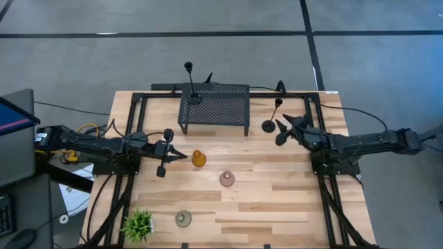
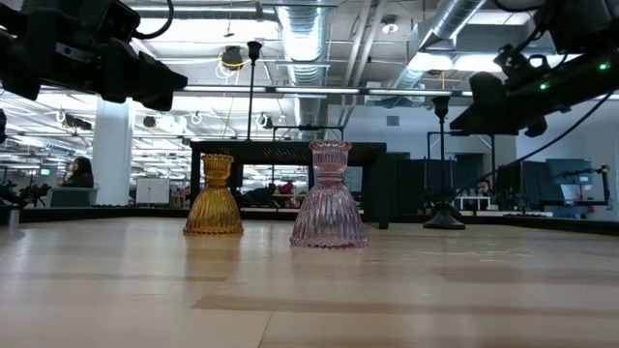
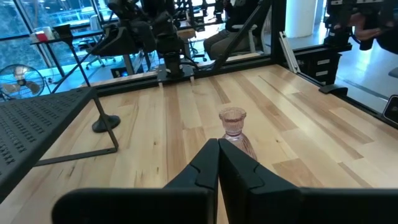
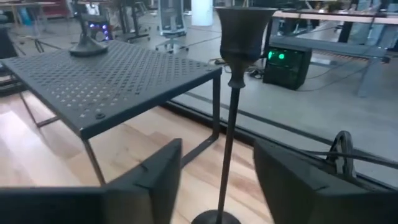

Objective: Pick & Place candle stick holders
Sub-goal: Put the black candle holder on the shelf

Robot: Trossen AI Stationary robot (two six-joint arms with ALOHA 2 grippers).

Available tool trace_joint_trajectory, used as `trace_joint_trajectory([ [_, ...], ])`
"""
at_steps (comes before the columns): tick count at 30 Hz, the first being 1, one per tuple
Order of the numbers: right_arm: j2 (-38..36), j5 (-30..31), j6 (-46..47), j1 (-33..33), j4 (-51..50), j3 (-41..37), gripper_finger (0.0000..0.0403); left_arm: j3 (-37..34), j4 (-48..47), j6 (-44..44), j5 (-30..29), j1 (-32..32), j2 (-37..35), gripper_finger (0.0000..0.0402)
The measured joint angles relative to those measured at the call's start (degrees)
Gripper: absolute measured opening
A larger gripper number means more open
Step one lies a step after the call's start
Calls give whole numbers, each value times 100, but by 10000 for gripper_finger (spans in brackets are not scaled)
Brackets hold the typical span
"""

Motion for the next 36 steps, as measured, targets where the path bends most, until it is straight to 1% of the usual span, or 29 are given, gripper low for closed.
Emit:
trace_joint_trajectory([
  [3, 235, -6, 2, -135, 355, 0, 244, 0, -5, 0, 0, 0, 0, 5],
  [6, 500, -239, 2, -293, 642, 0, 264, 0, -7, -1, 0, 0, 0, 6],
  [8, 702, -322, 2, -411, 823, 0, 266, 0, -10, -2, 0, 0, 0, 8],
  [15, 1423, -314, 1, -853, 1560, 0, 260, 0, -15, -2, 2, 0, 0, 5],
  [25, 2011, -434, 0, -1194, 2408, 0, 259, 2, -15, -4, 2, 0, 0, 7],
  [28, 2143, -435, 0, -1262, 2614, 0, 248, 2, -15, -4, 2, 0, 0, 5],
  [30, 2223, -435, 0, -1302, 2708, 0, 232, 2, -15, -4, 2, 0, 0, 5],
  [33, 2307, -434, 0, -1332, 2852, 0, 195, 2, -15, -5, 2, 0, 0, 8],
  [36, 2344, -437, 0, -1331, 2895, 0, 149, 2, -15, -4, 2, 0, 0, 10],
])
